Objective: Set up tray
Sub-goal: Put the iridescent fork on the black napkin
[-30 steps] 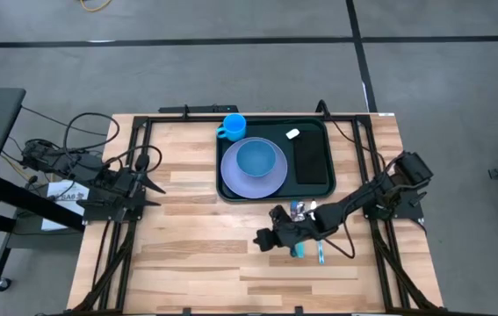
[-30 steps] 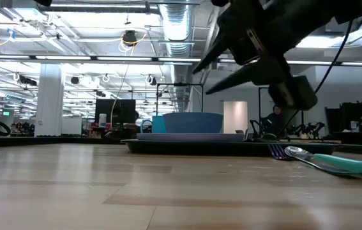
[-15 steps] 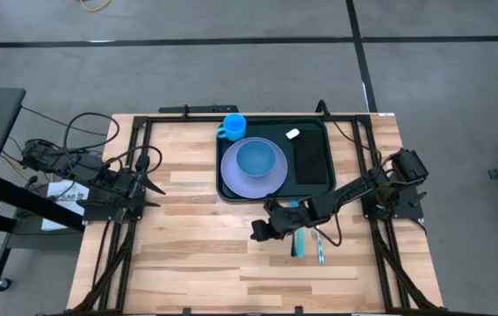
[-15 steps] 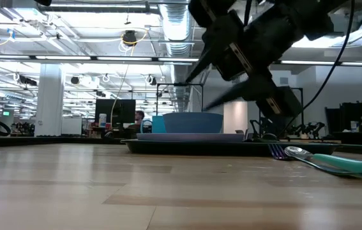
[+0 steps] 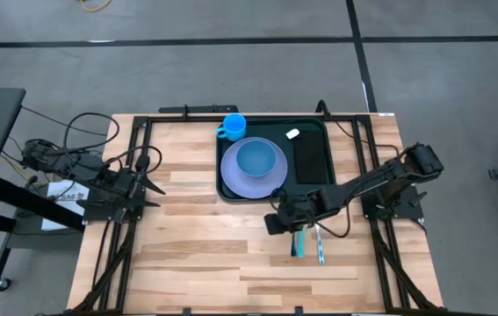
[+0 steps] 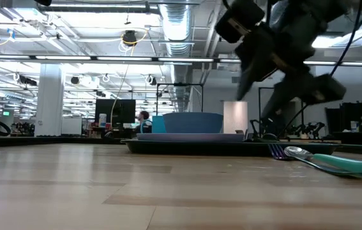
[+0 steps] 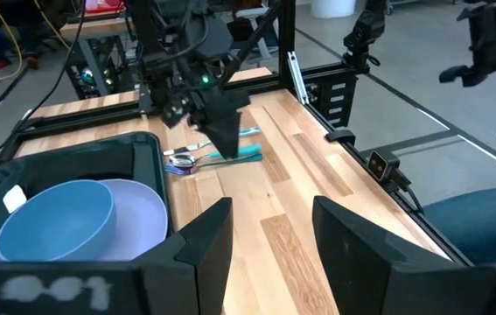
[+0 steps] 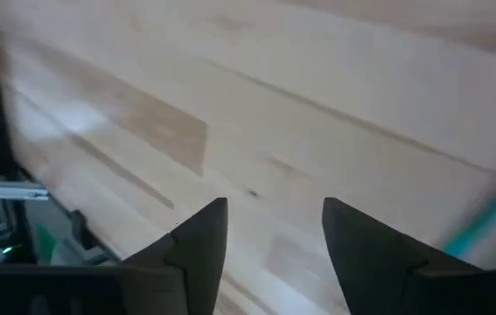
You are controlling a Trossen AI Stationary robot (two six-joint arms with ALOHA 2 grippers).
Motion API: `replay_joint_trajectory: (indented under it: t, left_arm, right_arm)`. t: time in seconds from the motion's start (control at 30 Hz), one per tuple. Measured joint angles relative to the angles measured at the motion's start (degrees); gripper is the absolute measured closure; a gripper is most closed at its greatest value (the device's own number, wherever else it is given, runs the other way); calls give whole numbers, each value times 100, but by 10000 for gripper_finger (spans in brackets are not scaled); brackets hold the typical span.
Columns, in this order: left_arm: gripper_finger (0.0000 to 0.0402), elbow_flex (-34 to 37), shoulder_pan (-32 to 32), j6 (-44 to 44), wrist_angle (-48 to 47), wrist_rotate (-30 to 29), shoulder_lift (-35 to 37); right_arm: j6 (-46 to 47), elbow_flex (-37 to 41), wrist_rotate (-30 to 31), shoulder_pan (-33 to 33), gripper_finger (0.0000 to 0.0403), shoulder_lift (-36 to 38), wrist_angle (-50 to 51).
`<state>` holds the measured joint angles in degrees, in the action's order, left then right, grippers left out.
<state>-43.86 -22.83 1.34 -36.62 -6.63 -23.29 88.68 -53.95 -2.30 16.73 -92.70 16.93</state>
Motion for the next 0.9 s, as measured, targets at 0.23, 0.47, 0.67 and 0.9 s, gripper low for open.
replay_joint_trajectory:
  t: [0.23,0.47,0.67,0.9]
  left_arm:
    - [253,0,0,0,2,0,-2]
    - [253,0,0,0,2,0,-2]
    - [253,0,0,-2,-4,2,-2]
    - [253,0,0,-7,-31,4,-2]
  right_arm:
    - [385,4,218,52,240,251,1156]
    - [467,-2,117,37,220,-1,1159]
    - [614,11,87,37,210,-147,1393]
    - [693,2,374,37,219,-138,1444]
